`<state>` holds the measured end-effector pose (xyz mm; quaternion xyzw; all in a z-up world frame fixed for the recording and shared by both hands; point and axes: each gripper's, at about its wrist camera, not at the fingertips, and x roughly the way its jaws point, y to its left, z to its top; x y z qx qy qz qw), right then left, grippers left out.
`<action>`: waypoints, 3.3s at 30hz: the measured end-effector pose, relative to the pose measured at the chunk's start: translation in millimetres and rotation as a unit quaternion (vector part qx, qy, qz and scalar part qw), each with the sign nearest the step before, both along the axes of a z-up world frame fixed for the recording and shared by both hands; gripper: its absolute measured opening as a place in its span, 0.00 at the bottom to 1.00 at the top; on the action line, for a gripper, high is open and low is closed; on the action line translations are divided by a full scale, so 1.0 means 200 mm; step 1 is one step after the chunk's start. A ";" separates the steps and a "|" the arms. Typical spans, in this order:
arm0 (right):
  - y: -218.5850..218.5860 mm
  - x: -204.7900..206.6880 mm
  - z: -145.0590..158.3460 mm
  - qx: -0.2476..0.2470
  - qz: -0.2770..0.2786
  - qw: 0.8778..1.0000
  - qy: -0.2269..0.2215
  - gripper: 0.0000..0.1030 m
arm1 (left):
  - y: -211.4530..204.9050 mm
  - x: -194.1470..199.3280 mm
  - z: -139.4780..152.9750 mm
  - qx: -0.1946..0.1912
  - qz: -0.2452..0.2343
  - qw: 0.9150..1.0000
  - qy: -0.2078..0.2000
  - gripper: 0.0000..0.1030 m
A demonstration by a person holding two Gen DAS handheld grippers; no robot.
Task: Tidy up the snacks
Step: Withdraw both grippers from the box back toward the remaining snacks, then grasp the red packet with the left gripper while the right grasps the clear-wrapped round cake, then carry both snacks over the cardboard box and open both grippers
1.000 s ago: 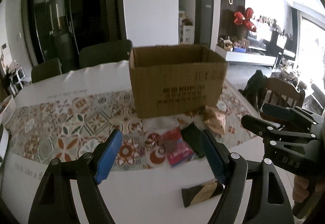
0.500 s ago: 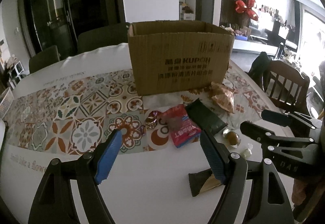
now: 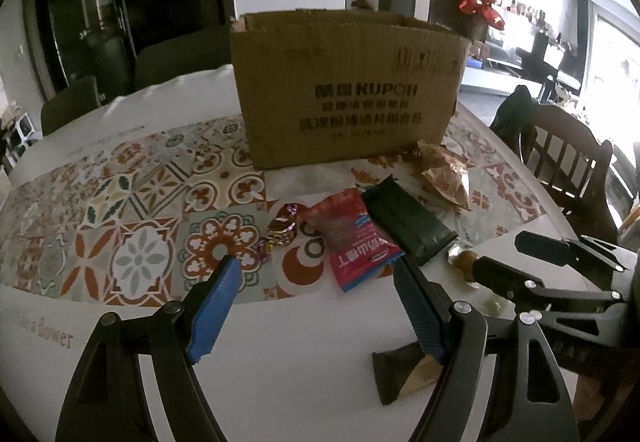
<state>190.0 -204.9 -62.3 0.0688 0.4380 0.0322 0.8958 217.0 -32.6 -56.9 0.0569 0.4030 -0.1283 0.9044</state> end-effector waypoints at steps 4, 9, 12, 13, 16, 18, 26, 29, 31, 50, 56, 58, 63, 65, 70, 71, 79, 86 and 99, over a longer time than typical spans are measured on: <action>-0.02 0.03 -0.04 0.005 -0.005 1.000 0.013 0.60 | -0.03 0.06 -0.05 -0.006 -0.003 1.000 0.015 0.76; -0.03 0.06 -0.08 0.008 -0.011 1.000 0.021 0.58 | -0.06 0.14 -0.09 -0.011 0.000 1.000 0.024 0.75; -0.02 0.07 -0.10 0.003 -0.011 1.000 0.023 0.52 | -0.08 0.19 -0.11 -0.012 0.005 1.000 0.028 0.74; -0.02 0.08 -0.11 0.005 -0.011 1.000 0.026 0.52 | -0.08 0.20 -0.12 -0.014 0.006 0.999 0.029 0.73; -0.03 0.09 -0.13 0.014 -0.013 0.999 0.031 0.46 | -0.10 0.23 -0.15 -0.017 0.009 0.999 0.036 0.72; -0.03 0.10 -0.14 0.019 -0.013 0.999 0.033 0.44 | -0.11 0.26 -0.16 -0.015 0.011 0.999 0.040 0.72; -0.01 0.14 -0.16 0.022 -0.010 0.999 0.033 0.32 | -0.16 0.33 -0.24 -0.010 0.007 0.998 0.060 0.62; -0.02 0.14 -0.16 0.022 -0.011 0.999 0.030 0.31 | -0.16 0.34 -0.26 -0.014 0.004 0.997 0.070 0.47; -0.02 0.15 -0.16 0.025 -0.012 0.999 0.029 0.31 | -0.16 0.34 -0.26 -0.012 0.003 0.998 0.068 0.43; -0.03 0.10 -0.05 0.039 -0.010 0.999 -0.002 0.31 | -0.11 0.17 -0.07 -0.017 0.001 1.000 0.023 0.34; -0.02 0.06 0.05 0.034 -0.004 0.999 -0.028 0.31 | -0.09 0.11 0.04 -0.024 0.002 1.000 -0.001 0.34; -0.02 0.05 0.09 0.034 -0.003 0.999 -0.037 0.31 | -0.09 0.09 0.08 -0.027 0.002 1.000 -0.011 0.34; -0.03 0.03 0.18 0.039 -0.003 0.998 -0.058 0.31 | -0.09 0.04 0.18 -0.034 0.001 0.999 -0.035 0.34; -0.03 0.02 0.21 0.037 -0.003 0.997 -0.066 0.31 | -0.09 0.03 0.22 -0.033 -0.001 0.998 -0.045 0.34; -0.04 0.00 0.29 0.036 -0.003 0.996 -0.087 0.31 | -0.09 0.01 0.31 -0.033 -0.001 0.997 -0.070 0.34; -0.04 0.00 0.30 0.037 -0.002 0.995 -0.090 0.31 | -0.09 0.01 0.33 -0.034 -0.001 0.997 -0.073 0.34; -0.06 0.05 0.43 0.042 0.000 0.992 -0.120 0.31 | -0.08 0.04 0.46 -0.037 -0.003 0.994 -0.102 0.34; -0.07 0.14 0.57 0.043 0.000 0.988 -0.152 0.31 | -0.08 0.10 0.59 -0.034 -0.003 0.991 -0.133 0.34; -0.10 0.37 0.74 0.024 0.013 0.982 -0.184 0.31 | -0.10 0.33 0.73 -0.025 -0.011 0.987 -0.159 0.34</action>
